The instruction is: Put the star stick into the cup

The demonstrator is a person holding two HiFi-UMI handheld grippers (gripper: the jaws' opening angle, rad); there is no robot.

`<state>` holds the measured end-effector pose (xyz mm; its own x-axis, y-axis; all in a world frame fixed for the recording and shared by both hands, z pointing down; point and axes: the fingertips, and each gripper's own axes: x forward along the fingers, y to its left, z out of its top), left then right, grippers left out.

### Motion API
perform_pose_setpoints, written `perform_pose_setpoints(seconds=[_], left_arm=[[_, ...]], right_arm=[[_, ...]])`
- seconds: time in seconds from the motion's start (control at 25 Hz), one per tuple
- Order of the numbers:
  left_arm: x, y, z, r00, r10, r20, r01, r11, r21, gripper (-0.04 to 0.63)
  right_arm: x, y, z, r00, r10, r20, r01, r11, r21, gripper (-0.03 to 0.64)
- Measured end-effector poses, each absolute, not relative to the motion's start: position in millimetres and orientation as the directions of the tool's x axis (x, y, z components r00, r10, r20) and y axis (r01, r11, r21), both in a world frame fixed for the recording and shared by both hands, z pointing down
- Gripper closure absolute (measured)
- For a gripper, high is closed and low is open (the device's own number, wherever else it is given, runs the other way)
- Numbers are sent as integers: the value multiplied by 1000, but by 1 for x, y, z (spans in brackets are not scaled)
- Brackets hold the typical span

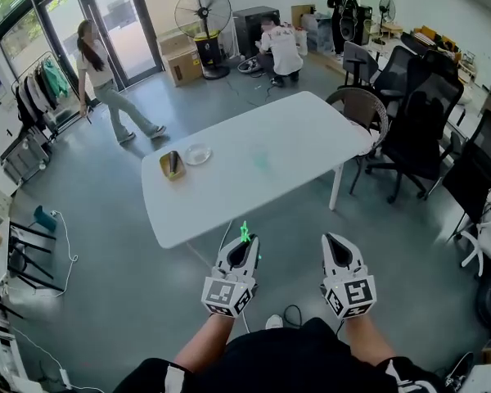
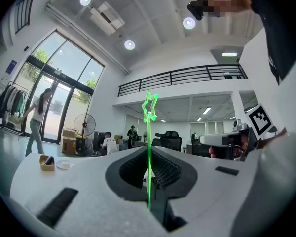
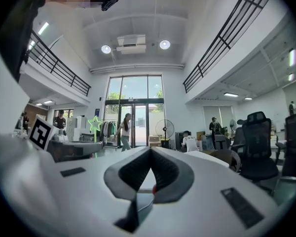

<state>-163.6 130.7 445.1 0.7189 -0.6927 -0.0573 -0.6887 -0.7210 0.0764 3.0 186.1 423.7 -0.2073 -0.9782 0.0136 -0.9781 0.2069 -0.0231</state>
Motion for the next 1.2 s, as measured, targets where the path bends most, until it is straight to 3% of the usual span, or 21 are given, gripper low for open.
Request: perform_pose_setpoints(seconds=[0.56, 1.2], left_arm=[[-160, 60, 461, 665, -746, -23, -743, -665, 79, 569], [-97, -56, 462, 591, -806, 26, -806, -589, 58, 569]], right_arm=[[62, 110, 439, -179, -982, 52, -984, 179, -13, 612], [118, -31, 440, -303, -952, 41, -952, 301, -44, 612]])
